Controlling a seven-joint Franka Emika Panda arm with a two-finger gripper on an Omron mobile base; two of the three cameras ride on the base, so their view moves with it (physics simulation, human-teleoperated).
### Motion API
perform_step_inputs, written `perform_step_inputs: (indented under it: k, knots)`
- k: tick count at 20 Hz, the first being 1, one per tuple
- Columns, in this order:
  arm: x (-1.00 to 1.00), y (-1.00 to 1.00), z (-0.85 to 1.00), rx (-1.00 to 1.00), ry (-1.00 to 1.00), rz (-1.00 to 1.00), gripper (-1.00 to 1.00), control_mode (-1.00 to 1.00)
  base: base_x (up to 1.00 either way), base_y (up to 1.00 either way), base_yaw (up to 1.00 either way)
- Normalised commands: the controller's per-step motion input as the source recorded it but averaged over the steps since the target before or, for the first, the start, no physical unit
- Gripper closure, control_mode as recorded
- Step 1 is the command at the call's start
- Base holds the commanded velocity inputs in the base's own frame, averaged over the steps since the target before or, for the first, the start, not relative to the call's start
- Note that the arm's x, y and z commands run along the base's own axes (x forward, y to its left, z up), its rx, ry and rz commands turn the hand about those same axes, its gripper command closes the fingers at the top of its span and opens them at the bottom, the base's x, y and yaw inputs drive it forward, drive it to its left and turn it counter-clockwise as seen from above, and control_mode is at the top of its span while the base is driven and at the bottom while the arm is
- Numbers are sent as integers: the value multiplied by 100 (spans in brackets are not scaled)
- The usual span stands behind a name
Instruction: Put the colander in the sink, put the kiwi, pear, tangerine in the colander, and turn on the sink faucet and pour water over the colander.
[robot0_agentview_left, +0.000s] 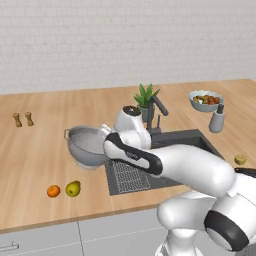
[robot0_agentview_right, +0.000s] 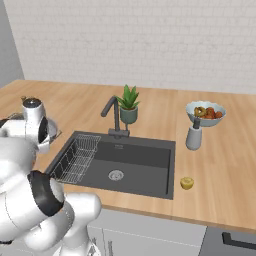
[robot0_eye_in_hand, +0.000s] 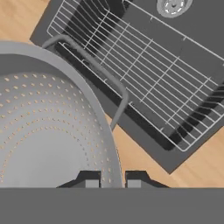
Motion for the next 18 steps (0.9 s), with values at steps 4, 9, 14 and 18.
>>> perform_step_inputs:
  k: [4, 9, 14, 18]
  knots:
    - [-46, -80, 62, 9, 0, 2, 100, -100, 0, 0, 0]
    - [-33, -60, 54, -4, 0, 4, 100, -100, 0, 0, 0]
    - [-19, -62, 36, -13, 0, 5, 100, -100, 0, 0, 0]
    - [0, -69, 26, -16, 1, 9, 100, -100, 0, 0, 0]
